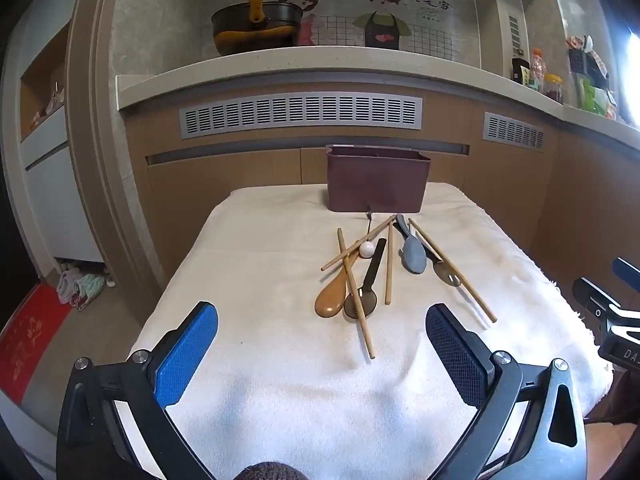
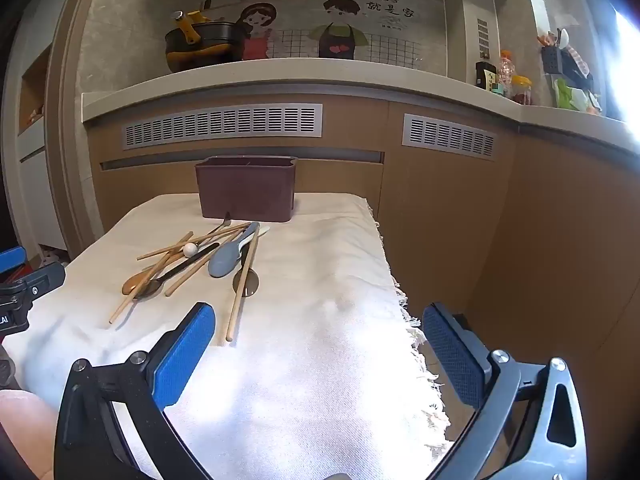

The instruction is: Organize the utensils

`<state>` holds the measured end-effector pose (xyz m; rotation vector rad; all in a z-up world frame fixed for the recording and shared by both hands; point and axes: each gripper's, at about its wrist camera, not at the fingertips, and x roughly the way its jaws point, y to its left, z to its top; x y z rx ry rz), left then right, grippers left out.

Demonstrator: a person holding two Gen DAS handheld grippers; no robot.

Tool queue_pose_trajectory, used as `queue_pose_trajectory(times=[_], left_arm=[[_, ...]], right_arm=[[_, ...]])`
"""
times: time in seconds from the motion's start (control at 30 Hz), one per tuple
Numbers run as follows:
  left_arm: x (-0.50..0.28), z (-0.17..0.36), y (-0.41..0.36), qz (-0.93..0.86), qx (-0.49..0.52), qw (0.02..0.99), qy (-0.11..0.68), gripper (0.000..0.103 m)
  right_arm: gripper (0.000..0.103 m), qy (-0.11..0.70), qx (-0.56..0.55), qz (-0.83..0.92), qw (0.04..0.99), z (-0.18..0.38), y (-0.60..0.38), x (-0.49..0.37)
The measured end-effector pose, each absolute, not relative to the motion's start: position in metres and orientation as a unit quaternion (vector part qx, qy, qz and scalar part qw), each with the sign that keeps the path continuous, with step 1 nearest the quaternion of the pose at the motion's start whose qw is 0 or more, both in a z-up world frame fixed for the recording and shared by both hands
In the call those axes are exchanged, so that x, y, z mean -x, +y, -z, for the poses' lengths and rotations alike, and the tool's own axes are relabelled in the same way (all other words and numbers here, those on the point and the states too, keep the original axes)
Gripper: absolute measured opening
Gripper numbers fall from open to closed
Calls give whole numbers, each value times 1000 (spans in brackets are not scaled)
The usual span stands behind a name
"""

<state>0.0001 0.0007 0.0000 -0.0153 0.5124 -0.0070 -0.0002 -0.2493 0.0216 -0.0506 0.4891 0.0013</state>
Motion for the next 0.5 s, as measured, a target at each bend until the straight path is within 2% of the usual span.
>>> queue_pose_trajectory(times=[0.5], left_arm=[[-1, 5, 1, 0, 2, 967, 256, 103]], right_arm=[[103, 253, 26, -2, 967, -18, -250, 0]])
